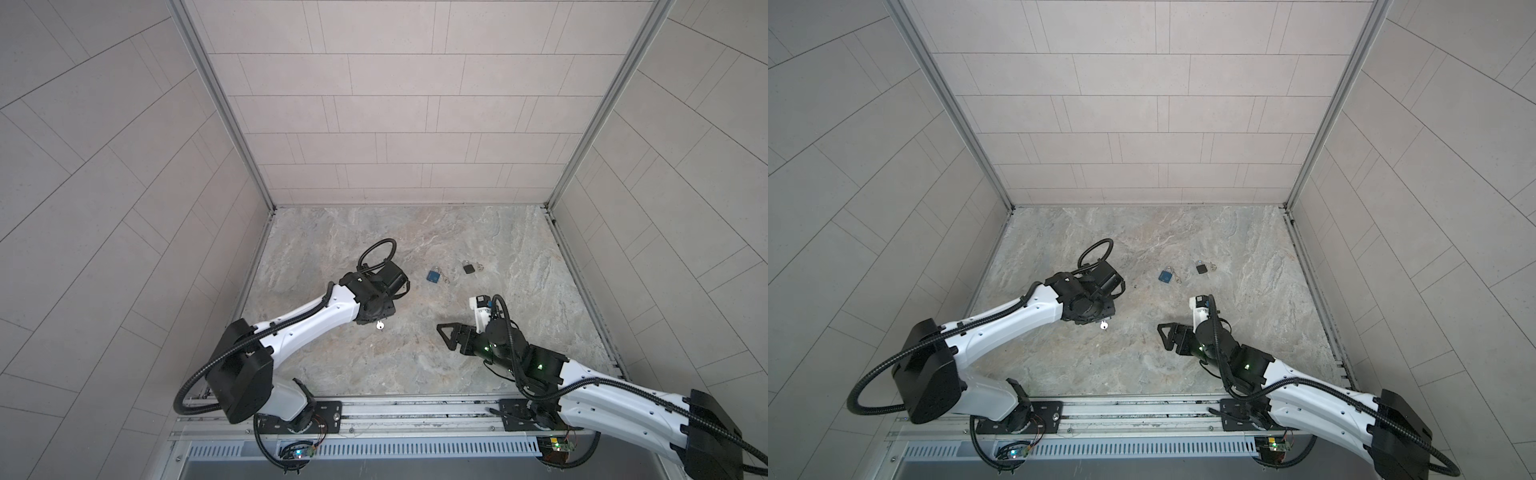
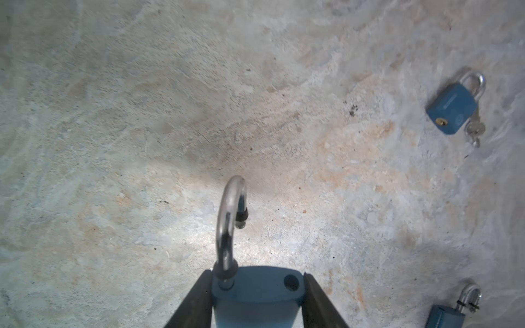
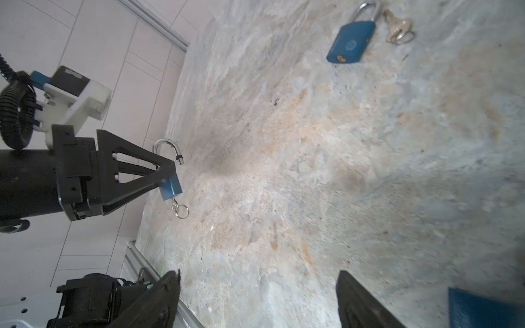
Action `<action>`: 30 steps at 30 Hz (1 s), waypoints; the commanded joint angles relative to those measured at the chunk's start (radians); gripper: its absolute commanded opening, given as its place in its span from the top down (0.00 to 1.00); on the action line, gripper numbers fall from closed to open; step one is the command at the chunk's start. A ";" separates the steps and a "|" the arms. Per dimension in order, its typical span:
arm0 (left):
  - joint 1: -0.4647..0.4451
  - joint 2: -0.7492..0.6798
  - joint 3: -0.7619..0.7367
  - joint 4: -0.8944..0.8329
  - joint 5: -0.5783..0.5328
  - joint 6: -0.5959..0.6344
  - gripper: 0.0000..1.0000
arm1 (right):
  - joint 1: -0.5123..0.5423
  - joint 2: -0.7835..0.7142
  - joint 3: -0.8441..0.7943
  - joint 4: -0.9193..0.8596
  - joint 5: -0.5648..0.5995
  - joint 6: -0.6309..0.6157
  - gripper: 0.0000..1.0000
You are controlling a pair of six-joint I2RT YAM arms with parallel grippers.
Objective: Lock with the key
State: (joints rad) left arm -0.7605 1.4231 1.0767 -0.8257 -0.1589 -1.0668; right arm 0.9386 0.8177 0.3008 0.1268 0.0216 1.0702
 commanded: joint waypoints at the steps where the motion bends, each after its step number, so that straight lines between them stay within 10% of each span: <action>1: 0.019 -0.057 0.049 -0.048 -0.031 -0.021 0.65 | 0.035 0.122 0.093 0.099 0.080 0.001 0.13; 12: 0.064 -0.109 0.065 -0.093 -0.038 -0.006 0.64 | 0.133 0.578 0.401 0.285 0.000 -0.039 0.21; 30: 0.096 -0.183 0.035 -0.070 0.016 -0.015 0.63 | 0.173 0.840 0.506 0.605 0.047 -0.033 0.34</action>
State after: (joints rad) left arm -0.6731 1.2655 1.1084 -0.8917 -0.1318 -1.0695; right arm 1.1015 1.6444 0.7818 0.6300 0.0433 1.0325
